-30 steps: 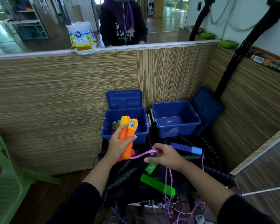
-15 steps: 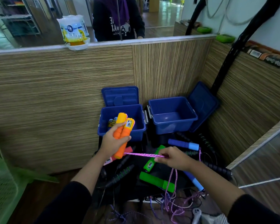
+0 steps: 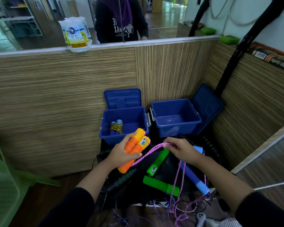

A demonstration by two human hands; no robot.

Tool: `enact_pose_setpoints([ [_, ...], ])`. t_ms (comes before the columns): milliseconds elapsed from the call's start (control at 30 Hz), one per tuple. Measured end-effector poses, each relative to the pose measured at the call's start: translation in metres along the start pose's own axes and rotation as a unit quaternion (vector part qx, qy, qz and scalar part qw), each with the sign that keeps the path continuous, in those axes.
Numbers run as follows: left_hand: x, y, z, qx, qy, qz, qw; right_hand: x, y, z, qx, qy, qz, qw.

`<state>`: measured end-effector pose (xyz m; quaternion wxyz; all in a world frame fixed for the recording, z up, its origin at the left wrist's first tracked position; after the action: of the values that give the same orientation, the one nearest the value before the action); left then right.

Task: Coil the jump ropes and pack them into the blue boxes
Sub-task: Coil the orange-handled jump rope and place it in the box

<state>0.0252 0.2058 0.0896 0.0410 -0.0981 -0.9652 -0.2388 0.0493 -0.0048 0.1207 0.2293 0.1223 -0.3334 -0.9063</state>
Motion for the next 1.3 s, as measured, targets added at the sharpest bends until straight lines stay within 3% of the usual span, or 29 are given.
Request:
enact_pose_setpoints([
  [367, 0.004, -0.033, -0.032, -0.027, -0.038, 0.090, 0.995, -0.023, 0.017, 0.035, -0.015, 0.038, 0.012, 0.999],
  [567, 0.006, -0.038, -0.041, -0.013, -0.043, 0.116, 0.992, -0.032, 0.018, 0.031, -0.044, 0.011, 0.049, 0.998],
  [700, 0.008, -0.037, -0.044, 0.021, -0.039, 0.129, 0.991, -0.036, 0.023, 0.022, -0.121, -0.020, 0.056, 0.991],
  [967, 0.020, -0.037, -0.067, 0.051, -0.052, 0.175, 0.982, -0.042, 0.031, 0.027, -0.249, -0.053, 0.076, 0.964],
  [1133, 0.025, -0.037, -0.080, 0.060, -0.072, 0.194, 0.976, -0.045, 0.012, 0.028, -0.333, -0.099, 0.152, 0.925],
  [1267, 0.016, -0.027, -0.105, 0.130, -0.106, 0.158, 0.973, -0.039, -0.019, 0.035, -0.399, -0.178, 0.140, 0.889],
  [1300, 0.009, -0.018, -0.106, 0.153, -0.106, 0.131, 0.974, -0.039, -0.029, 0.039, -0.425, -0.161, 0.135, 0.880],
])
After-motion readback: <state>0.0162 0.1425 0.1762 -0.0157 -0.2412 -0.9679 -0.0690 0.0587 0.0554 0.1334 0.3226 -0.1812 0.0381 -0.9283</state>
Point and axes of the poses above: each hand's wrist, its own x-axis away from the middle knuckle, its own y-axis out of the back of the hand, z = x × y, the point moved 9 cm from there along -x, towards the middle knuckle
